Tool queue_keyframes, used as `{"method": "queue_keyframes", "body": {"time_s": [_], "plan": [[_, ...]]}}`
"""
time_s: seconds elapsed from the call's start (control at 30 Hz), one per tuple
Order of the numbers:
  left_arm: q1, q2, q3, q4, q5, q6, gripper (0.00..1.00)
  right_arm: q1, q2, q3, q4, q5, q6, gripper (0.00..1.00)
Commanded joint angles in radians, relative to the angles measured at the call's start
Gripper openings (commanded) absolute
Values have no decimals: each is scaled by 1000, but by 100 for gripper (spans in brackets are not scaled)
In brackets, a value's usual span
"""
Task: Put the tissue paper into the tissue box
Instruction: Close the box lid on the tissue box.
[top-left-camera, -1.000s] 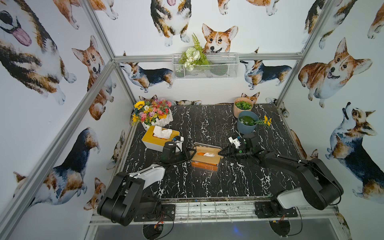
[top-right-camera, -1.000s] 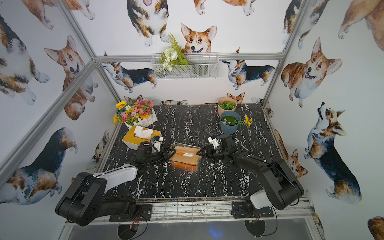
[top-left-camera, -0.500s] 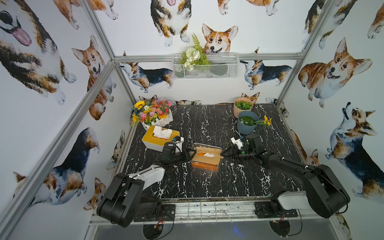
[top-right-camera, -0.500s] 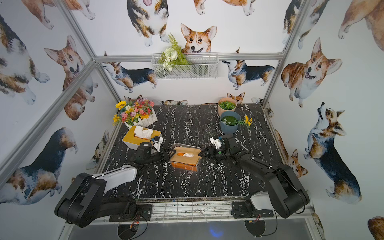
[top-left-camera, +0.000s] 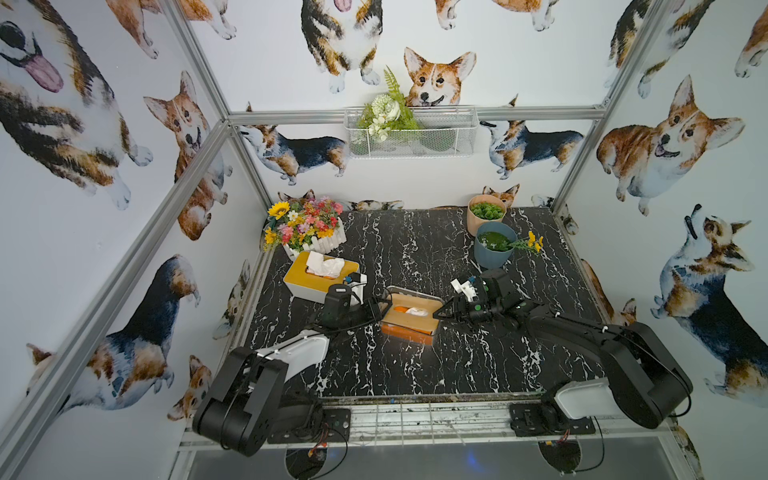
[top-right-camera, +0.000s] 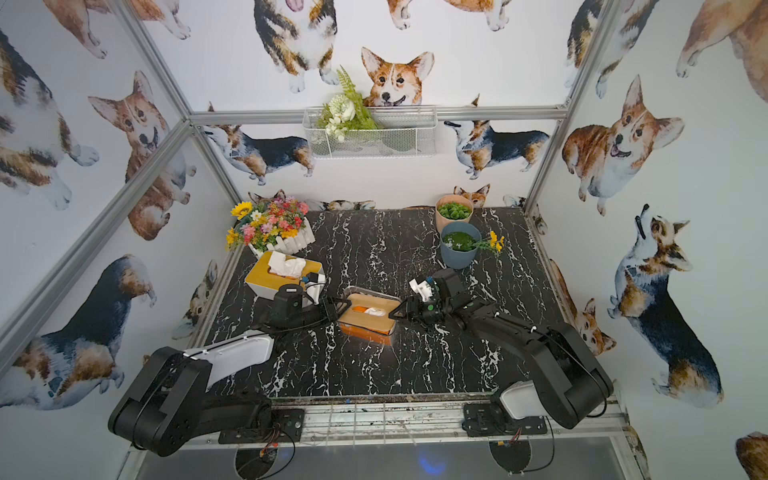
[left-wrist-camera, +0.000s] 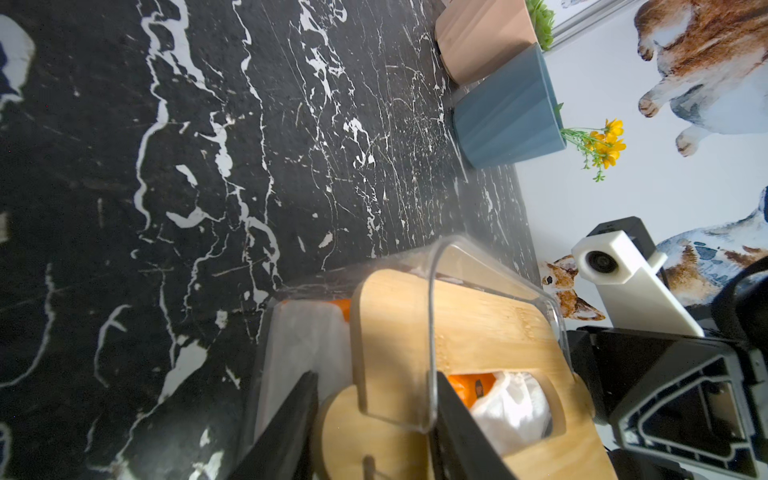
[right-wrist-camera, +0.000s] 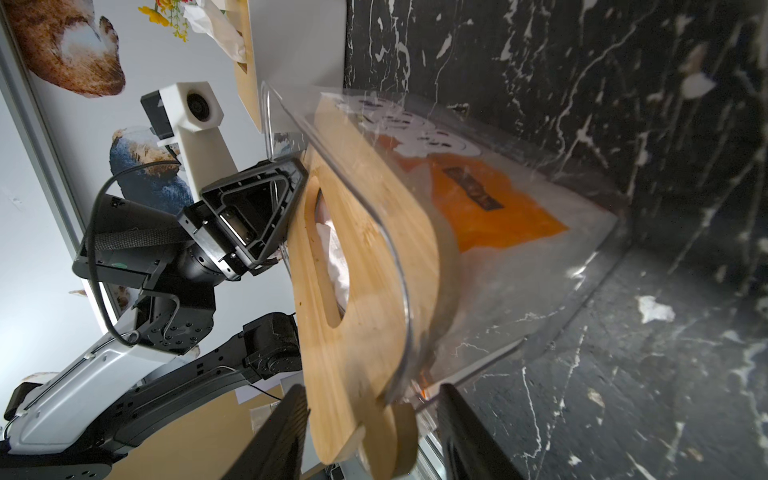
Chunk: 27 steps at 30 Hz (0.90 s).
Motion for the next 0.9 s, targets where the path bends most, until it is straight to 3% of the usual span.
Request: {"method": "queue_keyframes", "body": {"time_s": [0.0, 0.33, 0.63, 0.87], "plan": [[-1, 11, -5, 2, 30, 6, 46, 6, 19, 13, 43, -9, 8, 53], [-2, 14, -8, 7, 30, 4, 46, 27, 66, 8, 133, -21, 61, 48], [-2, 16, -5, 5, 29, 7, 46, 17, -10, 24, -23, 13, -29, 53], [-2, 12, 4, -5, 29, 10, 46, 1, -44, -2, -34, 12, -20, 55]]}}
